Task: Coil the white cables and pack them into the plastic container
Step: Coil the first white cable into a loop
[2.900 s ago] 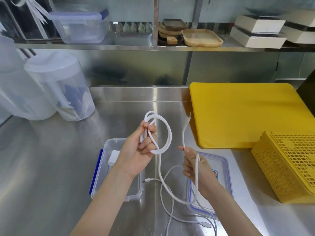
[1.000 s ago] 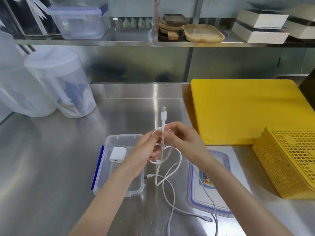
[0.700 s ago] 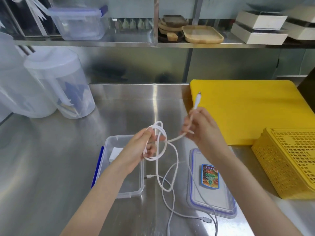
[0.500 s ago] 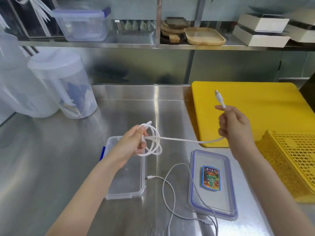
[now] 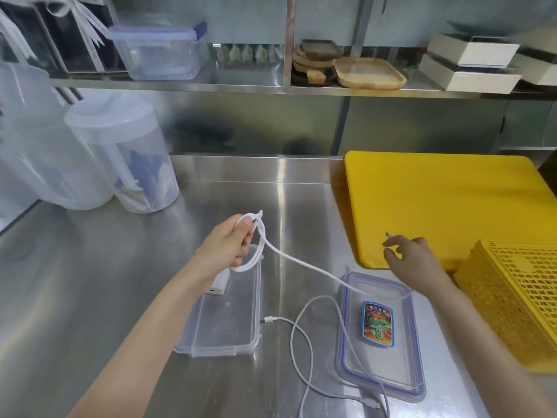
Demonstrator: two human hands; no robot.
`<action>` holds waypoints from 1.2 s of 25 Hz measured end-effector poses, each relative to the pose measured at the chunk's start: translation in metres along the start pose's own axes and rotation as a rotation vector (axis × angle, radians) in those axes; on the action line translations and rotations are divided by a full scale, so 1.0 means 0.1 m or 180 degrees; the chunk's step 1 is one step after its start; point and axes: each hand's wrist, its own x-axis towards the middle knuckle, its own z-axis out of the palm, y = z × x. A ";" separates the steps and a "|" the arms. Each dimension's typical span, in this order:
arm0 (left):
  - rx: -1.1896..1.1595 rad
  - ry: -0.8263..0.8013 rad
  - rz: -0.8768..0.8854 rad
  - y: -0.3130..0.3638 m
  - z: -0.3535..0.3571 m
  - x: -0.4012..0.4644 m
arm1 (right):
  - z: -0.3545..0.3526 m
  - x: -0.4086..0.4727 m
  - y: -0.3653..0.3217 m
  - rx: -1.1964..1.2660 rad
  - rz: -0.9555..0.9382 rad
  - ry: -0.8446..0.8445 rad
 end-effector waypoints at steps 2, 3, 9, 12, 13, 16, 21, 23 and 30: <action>-0.0693 -0.0412 -0.0062 0.08 0.01 -0.02 | 0.07 -0.06 -0.23 0.0248 -0.0498 -0.0285; -0.0942 -0.0557 -0.0078 0.11 0.00 -0.03 | 0.10 -0.10 -0.36 0.0339 -0.0717 -0.0441; -0.1375 -0.0783 0.0050 0.27 0.13 -0.07 | 0.30 -0.37 -0.95 0.1137 -0.1024 -0.0944; -0.1484 -0.0671 0.0102 0.27 0.21 -0.05 | 0.26 -0.47 -1.11 0.2556 -0.0495 -0.1735; -0.1517 -0.0625 0.0104 0.27 0.24 -0.04 | 0.25 -0.50 -1.13 0.2687 -0.0381 -0.1884; -0.1464 -0.0394 0.0067 0.21 0.28 -0.02 | 0.20 -0.54 -1.12 0.1608 -0.0844 -0.1107; -0.1645 -0.0109 -0.0179 0.12 0.28 0.02 | -0.03 -0.52 -0.97 0.1800 -0.1369 -0.0795; -0.1740 -0.0014 -0.0227 0.12 0.28 0.04 | -0.12 -0.53 -0.88 0.2122 -0.1410 -0.0971; -0.2027 0.0437 -0.0265 0.11 0.12 0.20 | -0.31 -0.50 -0.48 0.4077 -0.0747 -0.0862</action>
